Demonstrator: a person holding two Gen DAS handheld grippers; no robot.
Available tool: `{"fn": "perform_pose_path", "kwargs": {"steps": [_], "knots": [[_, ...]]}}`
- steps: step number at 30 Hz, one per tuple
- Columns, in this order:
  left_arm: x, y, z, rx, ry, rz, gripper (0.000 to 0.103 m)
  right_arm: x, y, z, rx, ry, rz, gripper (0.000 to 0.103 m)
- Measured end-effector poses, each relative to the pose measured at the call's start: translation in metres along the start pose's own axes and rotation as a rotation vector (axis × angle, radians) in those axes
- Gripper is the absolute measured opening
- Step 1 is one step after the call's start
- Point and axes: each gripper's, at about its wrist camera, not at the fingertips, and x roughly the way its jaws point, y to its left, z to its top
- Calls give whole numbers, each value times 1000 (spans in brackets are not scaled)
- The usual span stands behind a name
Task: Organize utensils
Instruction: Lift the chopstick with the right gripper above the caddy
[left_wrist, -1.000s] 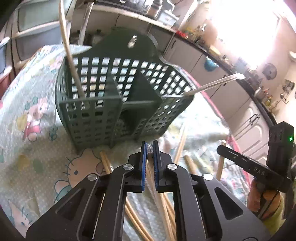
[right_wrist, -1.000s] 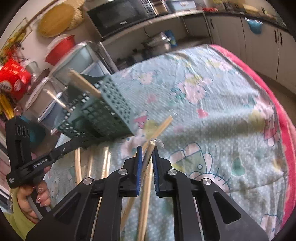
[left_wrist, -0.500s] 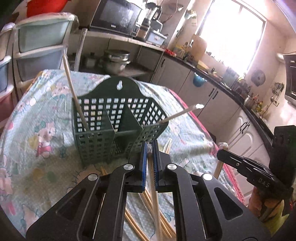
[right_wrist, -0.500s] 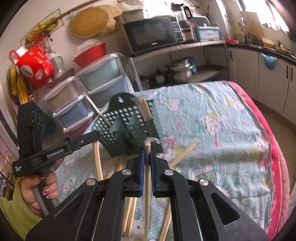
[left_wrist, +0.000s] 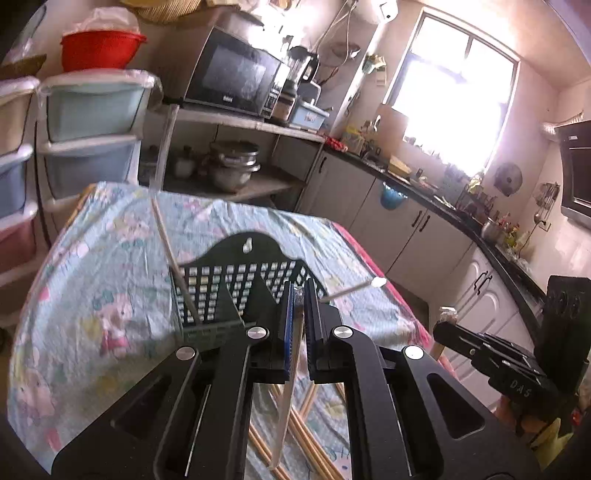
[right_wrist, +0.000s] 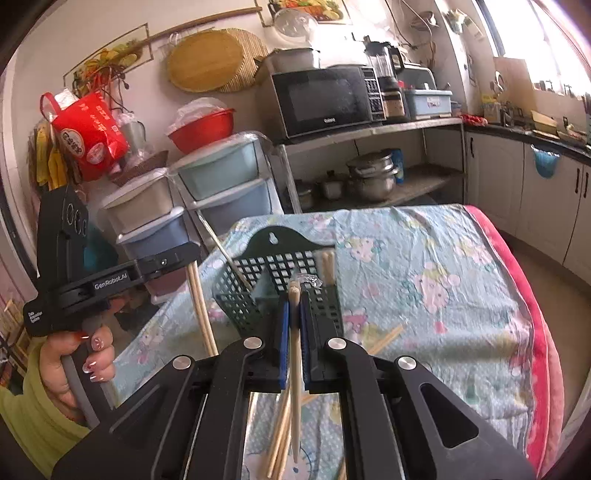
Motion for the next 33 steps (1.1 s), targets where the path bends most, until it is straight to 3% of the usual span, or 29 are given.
{"fn": "perform_pose_path", "kwargs": {"steps": [14,33], "knots": [[-14,-10,46,35,-132,-1,3,-2,32,38,-59,-87,43,6],[-4,-16,99,-13,-323,41,3,-7,43,94,-97,-229,69,6]]}}
